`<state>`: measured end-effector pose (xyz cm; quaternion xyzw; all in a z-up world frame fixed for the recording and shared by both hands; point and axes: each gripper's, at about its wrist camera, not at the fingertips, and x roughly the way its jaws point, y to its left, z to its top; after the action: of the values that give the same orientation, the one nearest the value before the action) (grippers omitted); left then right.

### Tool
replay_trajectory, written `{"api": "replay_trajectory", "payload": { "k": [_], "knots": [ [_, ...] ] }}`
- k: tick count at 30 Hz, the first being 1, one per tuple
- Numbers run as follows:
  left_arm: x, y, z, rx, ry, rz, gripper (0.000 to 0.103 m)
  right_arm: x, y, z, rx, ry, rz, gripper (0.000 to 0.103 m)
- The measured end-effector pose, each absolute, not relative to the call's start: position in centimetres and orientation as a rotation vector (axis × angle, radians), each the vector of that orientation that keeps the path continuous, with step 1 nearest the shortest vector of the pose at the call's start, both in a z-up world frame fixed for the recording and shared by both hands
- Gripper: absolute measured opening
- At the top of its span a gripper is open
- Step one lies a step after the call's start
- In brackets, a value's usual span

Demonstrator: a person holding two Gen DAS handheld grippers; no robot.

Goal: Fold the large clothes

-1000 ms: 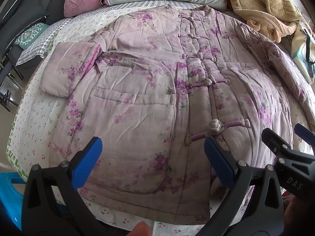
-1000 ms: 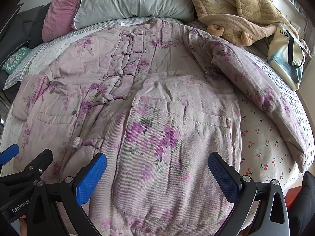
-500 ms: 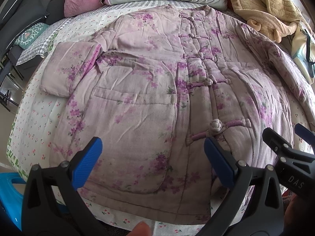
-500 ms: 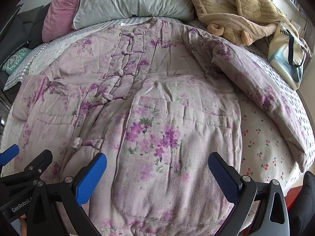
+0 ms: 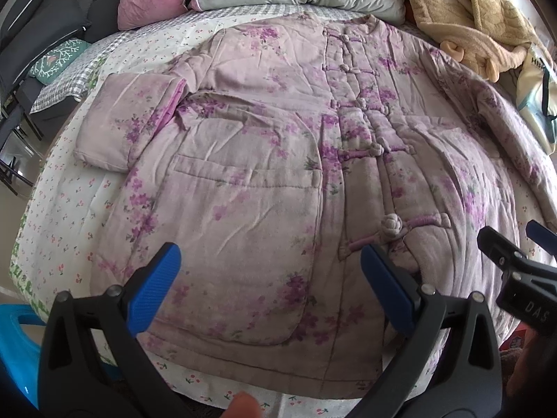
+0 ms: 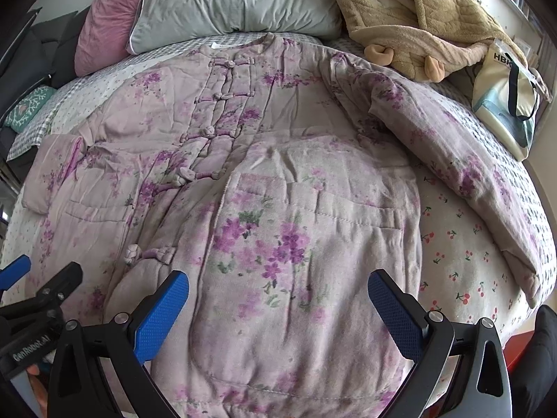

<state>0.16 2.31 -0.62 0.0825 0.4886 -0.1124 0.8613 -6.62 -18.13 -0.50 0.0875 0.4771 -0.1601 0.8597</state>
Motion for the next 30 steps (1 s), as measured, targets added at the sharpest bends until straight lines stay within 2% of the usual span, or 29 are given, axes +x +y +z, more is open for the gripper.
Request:
{"api": "replay_trajectory", "payload": {
  "k": [7,14,17,20,24,30],
  "knots": [
    [1.0,5.0,0.7,0.088,1.027,-0.406,0.103,-7.5,-21.9,0.1,0.282,0.978,-0.263,0.103],
    [4.2,10.9,1.1,0.005,1.023,-0.381,0.103,-9.5,-28.4,-0.9,0.453,1.041,-0.189,0.103],
    [6.0,14.2,-0.2,-0.066,1.06,-0.331,0.103,-10.6,-30.1,-1.6,0.516,1.056,-0.16,0.103],
    [7.5,16.8,-2.5,-0.084,1.113,-0.287,0.096,-11.7,-31.2,-3.1,0.589,1.088,-0.119,0.103],
    [9.0,19.6,-5.9,-0.148,1.193,-0.287,0.095,-12.7,-32.0,-5.3,0.744,1.095,-0.048,0.103],
    [9.5,21.3,-10.0,-0.24,1.298,-0.33,0.09,-12.8,-31.0,-9.1,0.952,1.127,0.064,0.098]
  ]
}}
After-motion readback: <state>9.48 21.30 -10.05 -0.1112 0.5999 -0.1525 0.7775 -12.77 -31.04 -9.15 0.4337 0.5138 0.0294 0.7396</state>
